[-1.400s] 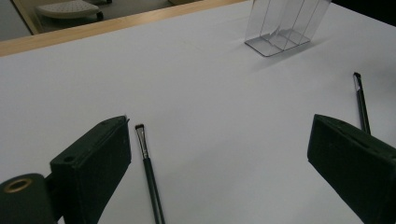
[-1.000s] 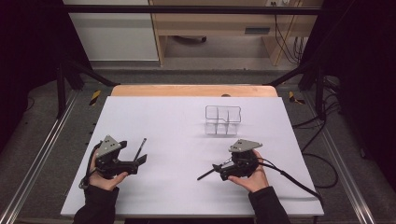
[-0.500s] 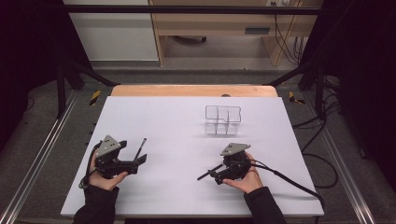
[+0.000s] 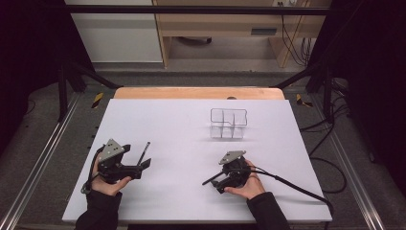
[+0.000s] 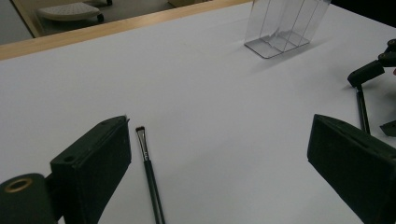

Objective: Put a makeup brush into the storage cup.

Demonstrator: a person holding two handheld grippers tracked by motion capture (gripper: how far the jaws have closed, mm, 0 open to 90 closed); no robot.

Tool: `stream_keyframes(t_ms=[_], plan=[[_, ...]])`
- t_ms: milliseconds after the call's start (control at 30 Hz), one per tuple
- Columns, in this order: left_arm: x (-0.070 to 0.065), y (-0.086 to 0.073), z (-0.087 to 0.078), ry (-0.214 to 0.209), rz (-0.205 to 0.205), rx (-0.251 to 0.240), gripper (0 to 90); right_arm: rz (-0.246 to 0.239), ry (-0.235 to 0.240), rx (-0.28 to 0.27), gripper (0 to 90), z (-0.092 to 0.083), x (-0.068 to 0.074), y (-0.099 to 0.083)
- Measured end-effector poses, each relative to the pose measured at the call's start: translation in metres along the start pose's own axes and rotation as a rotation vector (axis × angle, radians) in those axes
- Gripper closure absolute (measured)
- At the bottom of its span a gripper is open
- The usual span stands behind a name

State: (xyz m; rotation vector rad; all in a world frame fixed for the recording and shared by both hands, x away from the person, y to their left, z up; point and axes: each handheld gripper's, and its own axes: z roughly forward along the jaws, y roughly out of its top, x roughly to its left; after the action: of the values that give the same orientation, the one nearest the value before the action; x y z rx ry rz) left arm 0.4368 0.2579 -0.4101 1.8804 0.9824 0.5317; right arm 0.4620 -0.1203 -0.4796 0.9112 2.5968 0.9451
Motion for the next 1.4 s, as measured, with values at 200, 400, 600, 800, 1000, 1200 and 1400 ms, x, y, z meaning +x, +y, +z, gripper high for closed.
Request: stream_keyframes(t_ms=[200, 400, 600, 800, 1000, 1200, 1400], plan=[[0.001, 0.0, 0.0, 0.0, -0.002, -0.002, 5.4, -0.012, 0.009, 0.004, 8.3, 0.002, 0.0, -0.001], [0.0, 0.0, 0.0, -0.002, -0.002, 0.0, 5.5, -0.014, 0.011, 0.001, 12.2, 0.001, 0.0, -0.001], [0.001, 0.0, -0.001, -0.002, -0.003, -0.002, 5.7, -0.006, 0.002, 0.011, 24.0, -0.004, 0.001, 0.0], [0.002, 0.0, -0.002, -0.002, -0.006, -0.006, 5.8, 0.004, -0.012, 0.021, 37.4, -0.008, 0.002, 0.0], [0.002, 0.0, -0.002, -0.004, -0.007, -0.004, 5.9, 0.002, -0.013, 0.032, 50.5, -0.012, 0.003, 0.0], [0.002, 0.0, -0.002, -0.005, -0.008, -0.004, 5.9, -0.001, -0.018, 0.052, 60.6, -0.015, 0.004, 0.0], [0.002, 0.0, -0.001, -0.007, -0.009, -0.003, 6.0, -0.011, -0.021, 0.073, 65.9, -0.018, 0.005, -0.001]])
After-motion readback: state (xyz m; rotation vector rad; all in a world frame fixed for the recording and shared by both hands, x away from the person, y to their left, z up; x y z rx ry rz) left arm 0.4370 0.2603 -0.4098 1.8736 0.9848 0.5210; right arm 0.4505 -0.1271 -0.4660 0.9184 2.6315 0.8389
